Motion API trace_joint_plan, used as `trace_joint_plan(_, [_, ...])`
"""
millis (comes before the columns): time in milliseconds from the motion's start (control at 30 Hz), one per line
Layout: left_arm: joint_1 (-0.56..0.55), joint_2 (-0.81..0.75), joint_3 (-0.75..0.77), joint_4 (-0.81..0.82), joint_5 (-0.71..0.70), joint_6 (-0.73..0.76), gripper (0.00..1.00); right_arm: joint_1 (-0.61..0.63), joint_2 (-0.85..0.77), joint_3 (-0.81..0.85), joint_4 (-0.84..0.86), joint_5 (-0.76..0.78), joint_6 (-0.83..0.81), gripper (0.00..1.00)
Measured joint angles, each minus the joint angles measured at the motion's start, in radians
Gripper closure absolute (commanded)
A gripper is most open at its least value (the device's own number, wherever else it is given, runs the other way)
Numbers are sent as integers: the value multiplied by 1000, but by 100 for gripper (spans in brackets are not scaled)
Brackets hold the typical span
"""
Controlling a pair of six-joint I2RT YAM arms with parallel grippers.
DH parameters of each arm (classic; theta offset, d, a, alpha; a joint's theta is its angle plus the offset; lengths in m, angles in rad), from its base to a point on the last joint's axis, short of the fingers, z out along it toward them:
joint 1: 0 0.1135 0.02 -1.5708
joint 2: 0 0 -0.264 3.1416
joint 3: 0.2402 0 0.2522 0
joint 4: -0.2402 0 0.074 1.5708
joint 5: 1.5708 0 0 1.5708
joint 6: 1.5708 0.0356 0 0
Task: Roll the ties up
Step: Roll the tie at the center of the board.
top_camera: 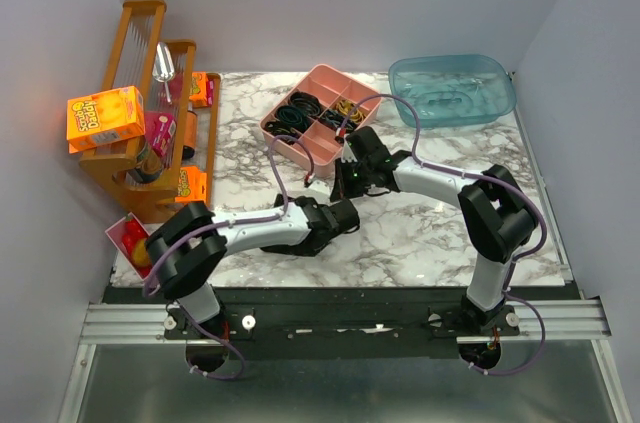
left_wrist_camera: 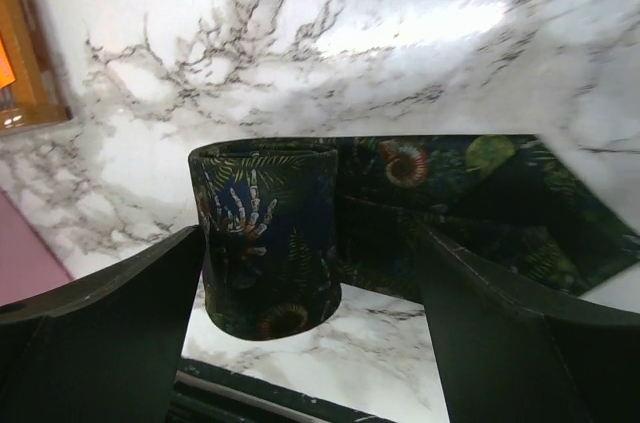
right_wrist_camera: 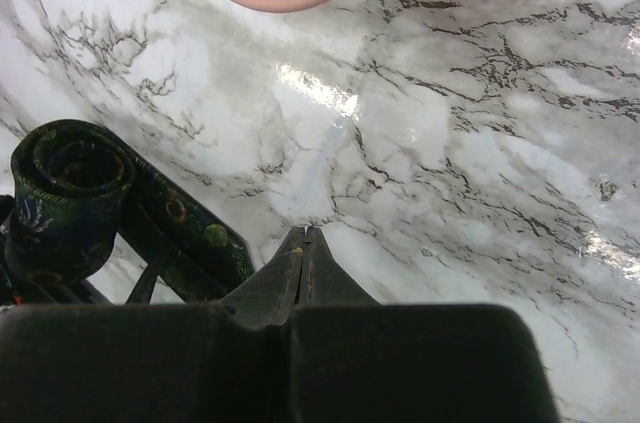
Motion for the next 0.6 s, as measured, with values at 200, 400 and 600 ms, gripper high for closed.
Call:
trace_joint_plan(200, [6,-166,-26,100,45,35,2,3,0,1,0,-2,-13,98])
trace_joint_plan(400, [100,-377,-108,197,126,72,1,42,0,38,-8,-11,-27,98])
trace_joint_plan(600, [362,-585,-267,299,305,105,1,127,0,121,-5,-39,-34,98])
